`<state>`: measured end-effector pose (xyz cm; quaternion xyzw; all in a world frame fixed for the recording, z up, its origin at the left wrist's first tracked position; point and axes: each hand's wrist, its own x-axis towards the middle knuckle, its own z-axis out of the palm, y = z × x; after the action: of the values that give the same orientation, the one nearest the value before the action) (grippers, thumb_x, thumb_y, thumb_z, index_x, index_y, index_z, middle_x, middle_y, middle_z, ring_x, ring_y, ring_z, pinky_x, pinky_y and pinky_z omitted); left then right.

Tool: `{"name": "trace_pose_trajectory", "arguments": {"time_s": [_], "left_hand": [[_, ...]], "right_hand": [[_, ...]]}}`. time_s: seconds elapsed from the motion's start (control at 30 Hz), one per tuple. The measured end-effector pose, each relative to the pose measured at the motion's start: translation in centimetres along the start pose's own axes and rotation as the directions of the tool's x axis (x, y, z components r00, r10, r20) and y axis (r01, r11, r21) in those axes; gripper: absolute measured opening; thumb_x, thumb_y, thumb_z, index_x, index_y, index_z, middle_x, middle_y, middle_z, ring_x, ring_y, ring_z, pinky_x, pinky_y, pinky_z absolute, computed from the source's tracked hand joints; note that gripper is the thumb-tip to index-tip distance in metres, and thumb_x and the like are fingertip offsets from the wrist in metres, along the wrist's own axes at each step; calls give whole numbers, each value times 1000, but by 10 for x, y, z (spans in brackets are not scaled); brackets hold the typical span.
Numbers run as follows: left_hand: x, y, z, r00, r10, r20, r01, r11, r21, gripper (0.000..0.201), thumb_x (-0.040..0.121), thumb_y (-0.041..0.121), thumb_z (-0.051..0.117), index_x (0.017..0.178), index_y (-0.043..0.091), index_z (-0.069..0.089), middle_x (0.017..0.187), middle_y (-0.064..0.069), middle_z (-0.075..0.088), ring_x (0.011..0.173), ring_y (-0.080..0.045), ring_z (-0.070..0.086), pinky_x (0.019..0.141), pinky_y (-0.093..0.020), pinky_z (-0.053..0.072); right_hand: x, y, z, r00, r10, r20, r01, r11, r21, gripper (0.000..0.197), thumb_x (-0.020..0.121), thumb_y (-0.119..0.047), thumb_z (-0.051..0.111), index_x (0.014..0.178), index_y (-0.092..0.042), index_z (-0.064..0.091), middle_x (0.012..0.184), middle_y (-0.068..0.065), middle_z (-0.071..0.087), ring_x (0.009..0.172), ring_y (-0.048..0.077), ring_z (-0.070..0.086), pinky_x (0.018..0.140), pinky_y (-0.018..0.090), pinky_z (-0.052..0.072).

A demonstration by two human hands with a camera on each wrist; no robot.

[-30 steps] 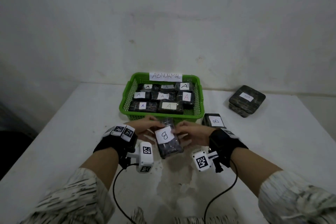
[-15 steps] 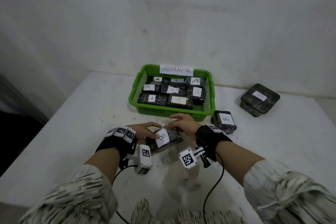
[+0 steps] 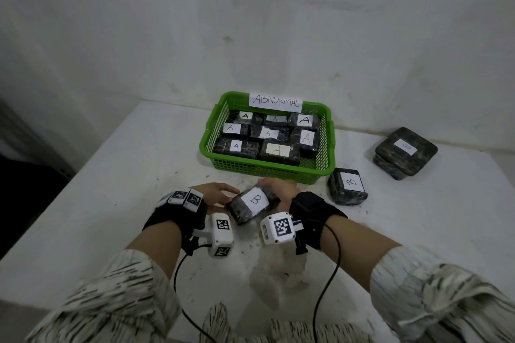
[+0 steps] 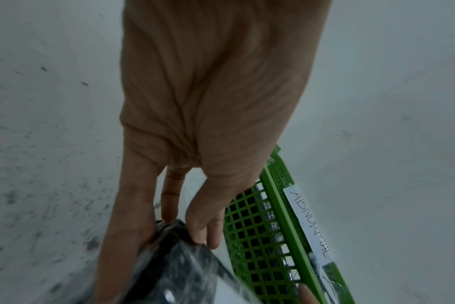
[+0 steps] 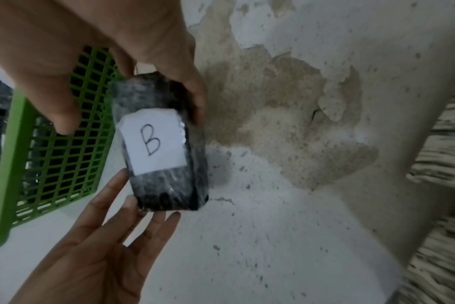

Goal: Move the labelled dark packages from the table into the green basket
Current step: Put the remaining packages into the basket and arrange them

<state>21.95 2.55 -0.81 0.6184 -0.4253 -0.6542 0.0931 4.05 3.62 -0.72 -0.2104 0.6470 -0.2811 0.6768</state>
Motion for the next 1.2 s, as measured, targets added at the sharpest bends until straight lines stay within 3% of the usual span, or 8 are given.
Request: {"name": "trace_pose_trajectory", "arguments": {"time_s": [0.17,0.33,0.47,0.57,0.67,0.77,0.9,1.2], "left_hand": [[-4,-1,-5,992,-88,-85,103,977,185,11,90,13,60,95,23,59,99,-7,59,79,-17,58,56,-17,44],[1,0,-2,992,-35,-117,49,992,117,32,86,3,61,113,16,49,103,-17,63,96,-32,63,91,-47,51],[-6,19,6,983,4,-185,22,990,136,22,95,8,50,117,9,52,105,-12,58,91,-17,63,79,-34,50],[0,37,13,952,58,-301,44,945,323,49,90,36,56,130,8,48,130,-11,49,120,-24,52,97,-35,43],[7,61,30,911,83,-405,87,919,384,80,73,46,62,138,7,37,145,-19,34,127,-36,40,106,-44,39],[-6,85,63,896,224,-383,10,853,521,60,87,37,53,136,10,33,143,-19,23,134,-37,24,111,-44,24],[5,93,113,895,392,-213,-146,708,690,46,91,32,52,133,20,38,144,-15,22,139,-36,14,117,-50,8],[25,85,149,964,266,11,-145,492,859,72,97,46,39,152,24,-2,159,-7,-15,141,-36,-25,116,-51,-1]], "right_hand": [[-3,2,8,998,22,63,-27,997,73,21,99,-5,46,115,8,49,123,17,58,100,37,60,88,41,43],[8,5,15,1000,-19,5,19,1000,15,12,90,3,58,100,9,60,122,20,62,97,36,62,89,45,50],[4,-1,3,998,-60,-18,59,997,-46,14,90,-10,62,99,0,62,92,8,59,73,25,53,63,35,45],[4,-2,-24,974,-147,-171,125,983,-136,15,90,-8,57,77,-5,61,83,10,53,65,19,45,72,33,36],[5,0,-57,877,-219,-428,121,962,-245,21,85,-12,59,101,0,63,104,18,56,83,27,56,79,34,42],[4,2,-86,711,-219,-668,51,964,-262,59,87,-27,57,136,1,38,144,23,36,131,38,37,110,45,31],[-6,1,-119,527,-296,-797,118,954,-276,49,86,-28,60,127,-8,40,138,17,31,127,37,31,105,43,30],[14,9,-172,823,-145,-549,-64,937,-343,79,76,-56,66,135,-7,48,134,19,52,118,36,53,99,39,45]]}}
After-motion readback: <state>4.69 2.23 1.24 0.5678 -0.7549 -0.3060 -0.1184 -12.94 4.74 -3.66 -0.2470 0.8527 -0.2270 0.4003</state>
